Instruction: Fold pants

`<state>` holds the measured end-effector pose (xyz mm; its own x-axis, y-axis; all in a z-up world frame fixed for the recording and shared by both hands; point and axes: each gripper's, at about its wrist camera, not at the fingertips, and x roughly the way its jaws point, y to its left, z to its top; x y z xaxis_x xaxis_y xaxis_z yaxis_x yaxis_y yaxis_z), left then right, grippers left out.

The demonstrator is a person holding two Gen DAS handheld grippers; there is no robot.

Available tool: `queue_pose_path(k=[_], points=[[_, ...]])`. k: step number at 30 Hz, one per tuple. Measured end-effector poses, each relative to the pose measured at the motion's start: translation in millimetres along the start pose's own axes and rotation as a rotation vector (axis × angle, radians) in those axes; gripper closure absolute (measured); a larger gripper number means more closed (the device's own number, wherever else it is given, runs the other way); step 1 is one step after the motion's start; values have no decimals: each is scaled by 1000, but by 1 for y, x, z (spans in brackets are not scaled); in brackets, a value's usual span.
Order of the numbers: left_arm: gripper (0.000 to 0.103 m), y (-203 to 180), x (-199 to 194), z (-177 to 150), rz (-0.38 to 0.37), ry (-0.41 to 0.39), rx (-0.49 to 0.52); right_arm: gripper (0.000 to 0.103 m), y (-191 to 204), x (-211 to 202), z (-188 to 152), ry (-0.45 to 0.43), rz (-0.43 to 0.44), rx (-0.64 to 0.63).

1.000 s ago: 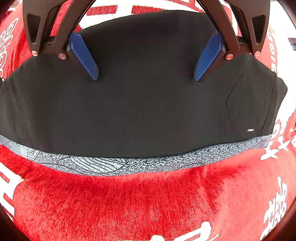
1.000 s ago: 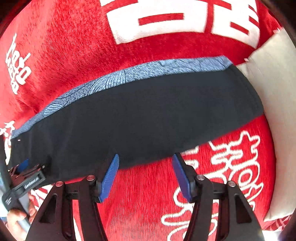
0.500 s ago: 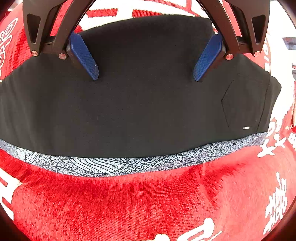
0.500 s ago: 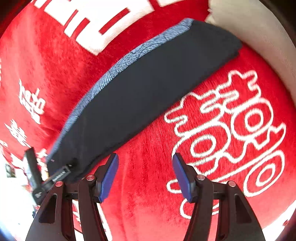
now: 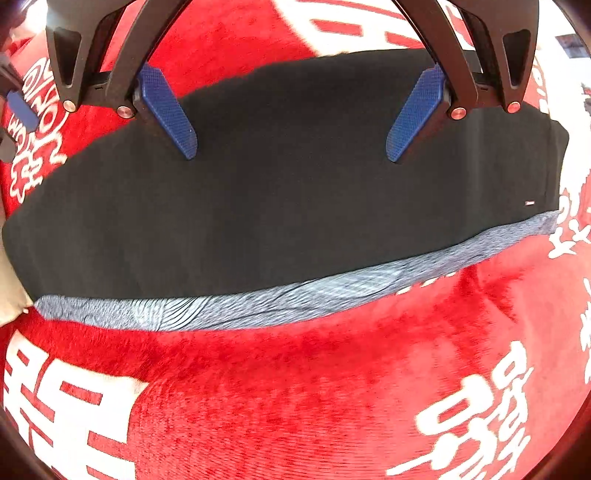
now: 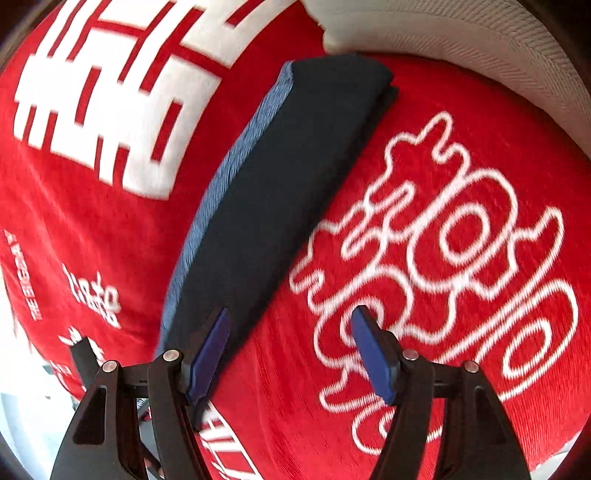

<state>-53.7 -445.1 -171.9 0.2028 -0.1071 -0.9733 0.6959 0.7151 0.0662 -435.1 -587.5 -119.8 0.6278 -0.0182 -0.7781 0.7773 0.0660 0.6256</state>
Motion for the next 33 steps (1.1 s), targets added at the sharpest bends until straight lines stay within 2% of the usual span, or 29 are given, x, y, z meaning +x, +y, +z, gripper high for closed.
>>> queue_pose_path(k=[6, 10, 14, 23, 24, 28, 29, 30, 31, 32, 33], points=[[0, -8, 25, 2, -3, 66, -55, 31, -11, 5, 25, -62, 61, 67], [0, -4, 30, 0, -32, 57, -69, 31, -17, 22, 35, -80, 85, 127], [0, -8, 32, -3, -20, 43, -40, 31, -23, 27, 45, -136, 128, 172], [0, -20, 24, -5, -10, 29, -32, 31, -15, 43, 68, -203, 192, 160], [0, -12, 16, -14, -11, 25, -28, 31, -13, 44, 71, -211, 196, 148], [0, -19, 14, -11, 2, 19, -7, 30, 0, 54, 82, -204, 190, 80], [0, -21, 10, -10, 14, 17, 1, 33, 2, 57, 84, -195, 180, 67], [3, -25, 6, -8, 12, 11, 6, 40, 6, 60, 88, -175, 160, 56], [12, -27, 0, -6, 2, 2, 7, 47, 7, 62, 91, -152, 142, 55], [13, -31, -6, -4, -13, -5, 7, 72, 7, 64, 95, -123, 109, 59], [13, -35, -11, -2, -32, -13, 5, 86, 7, 66, 97, -101, 72, 58]])
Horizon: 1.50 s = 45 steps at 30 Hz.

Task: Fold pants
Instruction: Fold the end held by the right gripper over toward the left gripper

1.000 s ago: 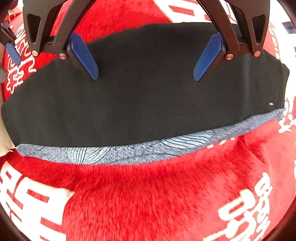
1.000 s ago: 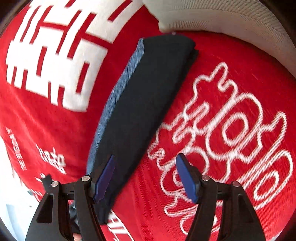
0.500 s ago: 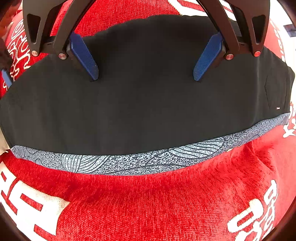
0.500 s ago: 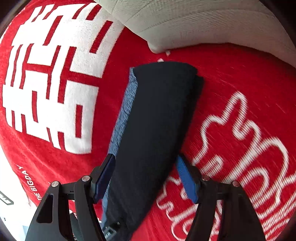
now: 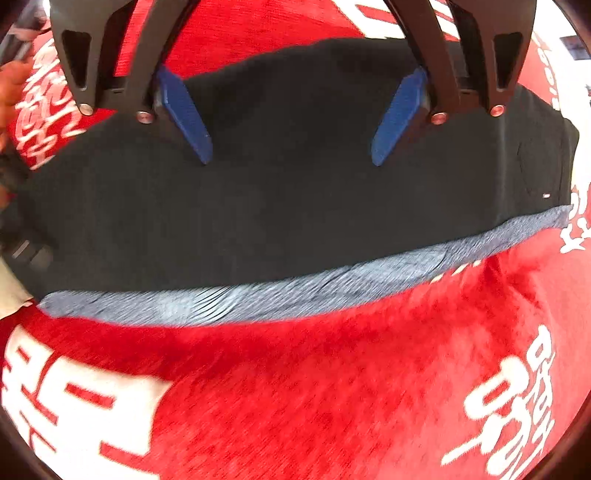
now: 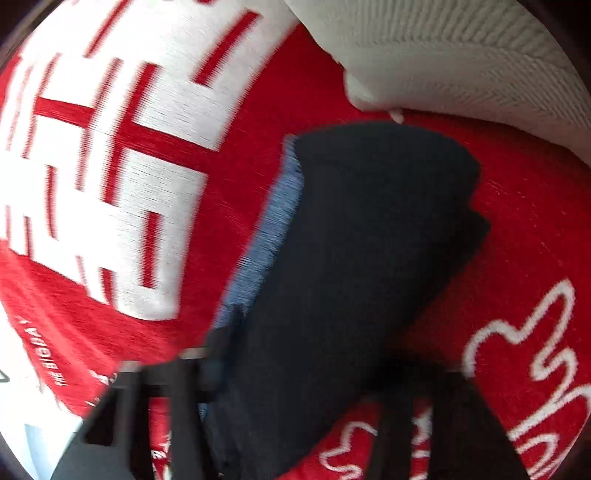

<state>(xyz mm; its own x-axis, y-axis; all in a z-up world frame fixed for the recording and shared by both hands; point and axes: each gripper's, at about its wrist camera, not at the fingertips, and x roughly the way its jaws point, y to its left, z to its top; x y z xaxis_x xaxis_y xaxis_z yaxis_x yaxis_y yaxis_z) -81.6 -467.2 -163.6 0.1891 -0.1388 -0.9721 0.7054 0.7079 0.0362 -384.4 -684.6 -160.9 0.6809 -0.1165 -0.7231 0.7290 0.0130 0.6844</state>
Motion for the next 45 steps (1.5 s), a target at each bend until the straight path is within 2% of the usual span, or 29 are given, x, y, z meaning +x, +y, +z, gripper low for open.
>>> queue_pose_path(k=[2, 3, 8, 10, 13, 20, 25, 27, 30, 32, 37, 41, 45], points=[[17, -12, -11, 7, -40, -30, 0, 88, 0, -3, 2, 23, -18, -10], [22, -16, -13, 9, -49, -39, 1, 89, 2, -4, 3, 25, -26, -25], [22, -41, -3, 14, -83, -24, -37, 89, 37, -20, -1, 3, -32, -162], [21, -55, 12, 3, -65, -5, -2, 89, 48, -25, -2, -3, -18, -192], [21, -65, 13, -18, -33, -123, 53, 90, 62, -26, -9, 9, -14, -239], [21, -59, 10, -34, -79, -195, 52, 90, 116, -31, -34, -13, -78, -503], [21, -52, 7, -46, -134, -226, 43, 90, 158, -30, -71, -9, -130, -728], [21, -41, 5, -49, -175, -211, 46, 90, 174, -28, -88, -6, -145, -809], [22, -13, -10, -49, -239, -145, 10, 90, 190, -27, -104, -12, -167, -882], [22, 15, -26, -54, -243, -157, -30, 90, 207, -23, -122, -22, -197, -952], [22, 113, -56, -68, -161, -183, -153, 90, 226, -2, -173, -42, -281, -1138], [22, 182, -48, -71, -68, -132, -247, 90, 238, 34, -235, -28, -355, -1302], [22, 229, -39, -90, -25, -90, -332, 85, 221, 78, -296, 14, -485, -1487]])
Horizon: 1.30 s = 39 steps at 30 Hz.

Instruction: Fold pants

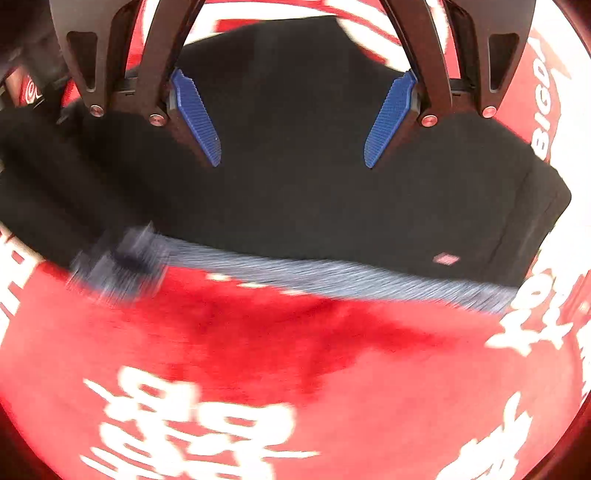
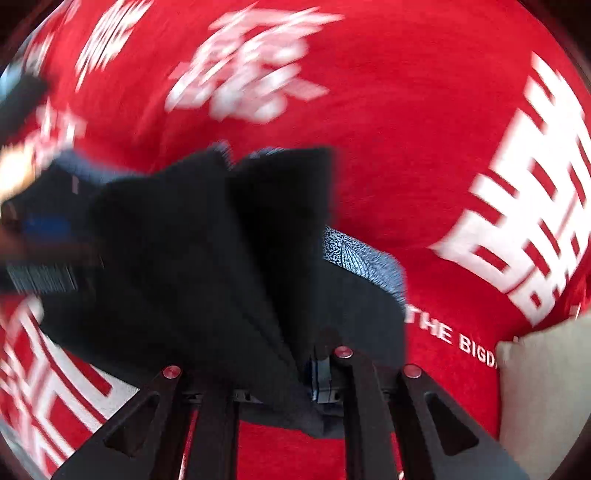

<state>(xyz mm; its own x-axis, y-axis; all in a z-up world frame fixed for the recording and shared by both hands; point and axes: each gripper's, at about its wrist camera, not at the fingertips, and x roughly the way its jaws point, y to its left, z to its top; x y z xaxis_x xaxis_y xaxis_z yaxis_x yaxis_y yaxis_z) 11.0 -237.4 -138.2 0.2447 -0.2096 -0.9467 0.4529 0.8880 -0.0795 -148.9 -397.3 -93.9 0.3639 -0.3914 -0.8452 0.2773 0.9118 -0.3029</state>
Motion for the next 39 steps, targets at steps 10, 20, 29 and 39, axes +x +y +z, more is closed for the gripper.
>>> queue_pose_path(k=[10, 20, 29, 39], points=[[22, 25, -21, 1, -21, 38, -4, 59, 55, -19, -43, 6, -52, -249], [22, -42, -27, 32, -241, 76, 108, 58, -66, -45, -45, 110, 188, 361], [22, -72, -4, 29, -367, 198, 132, 59, -99, -24, -72, 183, 457, 745], [86, -97, 4, 18, -340, 261, 198, 60, -107, -25, -86, 208, 456, 757]])
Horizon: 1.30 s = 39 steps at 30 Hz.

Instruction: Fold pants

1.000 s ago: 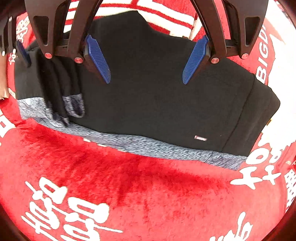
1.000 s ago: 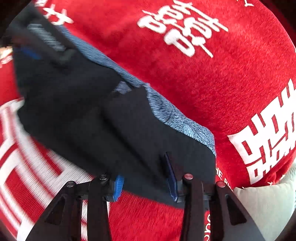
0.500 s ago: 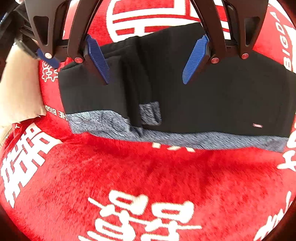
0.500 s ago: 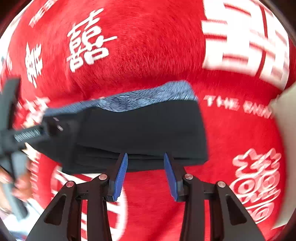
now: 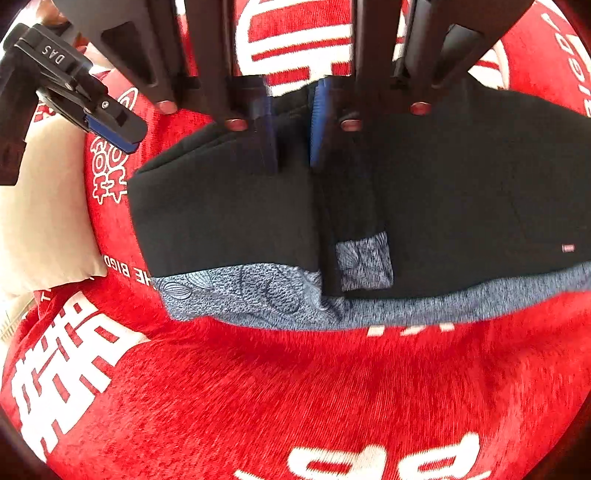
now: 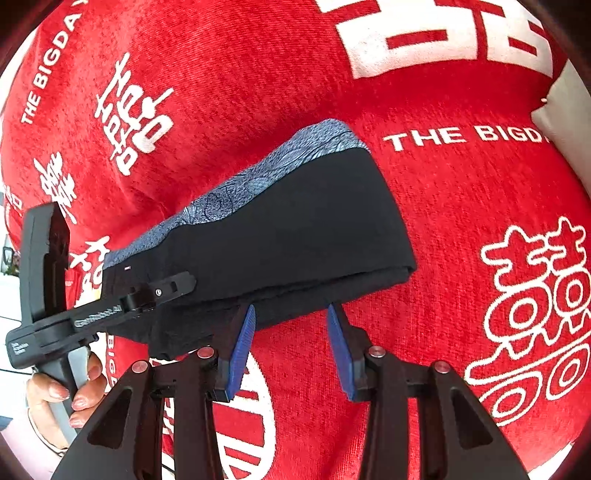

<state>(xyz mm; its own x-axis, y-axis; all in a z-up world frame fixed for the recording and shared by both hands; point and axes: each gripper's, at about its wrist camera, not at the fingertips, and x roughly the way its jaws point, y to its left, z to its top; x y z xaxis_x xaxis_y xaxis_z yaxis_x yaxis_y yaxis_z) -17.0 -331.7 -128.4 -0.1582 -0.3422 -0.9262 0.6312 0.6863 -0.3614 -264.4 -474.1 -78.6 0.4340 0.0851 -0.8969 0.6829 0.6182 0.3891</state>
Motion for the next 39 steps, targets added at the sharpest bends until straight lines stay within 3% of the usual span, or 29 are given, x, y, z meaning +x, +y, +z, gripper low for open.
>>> queue_pose_path(k=[1, 4, 8, 14, 15, 16, 18, 23, 27, 29, 39], points=[[90, -1, -5, -2, -10, -12, -2, 60, -1, -1, 0, 1, 2, 4], [90, -6, -22, -15, 5, -43, 40, 61, -2, -8, -2, -5, 6, -10], [91, 6, 5, -37, 67, 21, 33, 61, -5, -1, -10, 29, -9, -19], [87, 10, -10, -41, 68, -67, -2, 61, -7, 2, -16, 43, -5, 1], [79, 13, -17, -38, 77, -81, -12, 61, -6, 2, -15, 42, -4, -2], [57, 17, -24, -33, 82, -99, -31, 61, -4, 1, -14, 41, -4, -8], [24, 32, -40, -19, 63, -158, -86, 60, 1, -2, -9, 30, -5, -29], [24, 59, -39, 23, -18, -188, -141, 60, 17, -2, 5, 6, 10, -50], [24, 61, -12, 50, -164, -130, -146, 60, 25, 4, 10, 10, 30, -48], [24, 58, 0, 57, -201, -94, -126, 60, 28, 6, 11, 15, 33, -54], [24, 54, 33, 62, -204, 15, -106, 60, 49, 19, 21, 13, 6, -165]])
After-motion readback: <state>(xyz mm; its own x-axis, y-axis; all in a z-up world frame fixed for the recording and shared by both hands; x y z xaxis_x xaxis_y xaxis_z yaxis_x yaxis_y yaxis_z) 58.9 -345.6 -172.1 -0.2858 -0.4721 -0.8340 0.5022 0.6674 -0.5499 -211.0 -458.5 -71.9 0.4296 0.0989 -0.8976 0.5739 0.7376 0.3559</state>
